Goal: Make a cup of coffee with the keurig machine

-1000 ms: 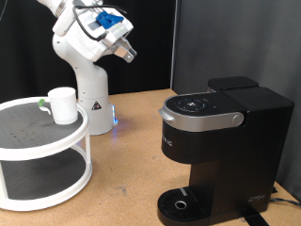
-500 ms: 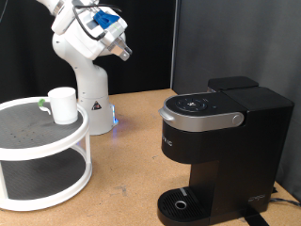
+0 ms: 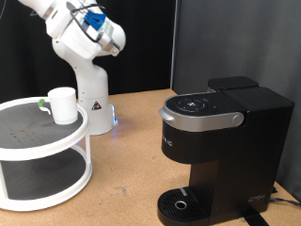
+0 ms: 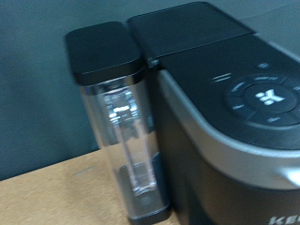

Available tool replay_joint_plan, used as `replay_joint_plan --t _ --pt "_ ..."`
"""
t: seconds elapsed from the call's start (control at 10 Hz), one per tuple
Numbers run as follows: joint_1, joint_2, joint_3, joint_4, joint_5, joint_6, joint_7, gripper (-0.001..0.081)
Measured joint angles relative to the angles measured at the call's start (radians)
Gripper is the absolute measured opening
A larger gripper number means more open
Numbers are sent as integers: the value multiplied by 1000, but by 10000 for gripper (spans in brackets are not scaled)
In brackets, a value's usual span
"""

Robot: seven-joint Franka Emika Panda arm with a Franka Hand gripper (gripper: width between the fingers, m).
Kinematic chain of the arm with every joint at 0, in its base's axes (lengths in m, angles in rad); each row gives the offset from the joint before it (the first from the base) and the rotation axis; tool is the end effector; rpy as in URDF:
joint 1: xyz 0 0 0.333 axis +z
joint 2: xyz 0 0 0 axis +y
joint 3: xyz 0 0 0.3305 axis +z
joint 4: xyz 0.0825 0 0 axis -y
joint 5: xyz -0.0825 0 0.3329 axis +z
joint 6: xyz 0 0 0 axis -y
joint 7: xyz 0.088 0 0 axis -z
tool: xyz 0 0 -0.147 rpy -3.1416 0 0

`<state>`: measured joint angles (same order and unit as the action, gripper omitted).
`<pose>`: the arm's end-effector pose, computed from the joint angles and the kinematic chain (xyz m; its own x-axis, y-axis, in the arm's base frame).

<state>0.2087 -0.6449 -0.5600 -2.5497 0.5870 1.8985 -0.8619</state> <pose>0.3070 -0.0626 0.4745 0.8763 0.1777 0.4478 0.4489 -0.6385 -0.6252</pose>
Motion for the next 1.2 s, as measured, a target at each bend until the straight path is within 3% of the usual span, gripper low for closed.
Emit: replay_joint_plan --t 0.3,0.5,0.7,1.0,1.2 --pt "-43 -58 -49 21 -72 -146 -8 0" --pt "-58 -87 -60 25 -84 -163 -10 0" --pt "-57 -85 -64 27 -111 -194 -15 0" --pt "-59 -86 -108 66 -258 -312 -71 0" --pt "-60 -88 -151 94 -275 -318 -147 0"
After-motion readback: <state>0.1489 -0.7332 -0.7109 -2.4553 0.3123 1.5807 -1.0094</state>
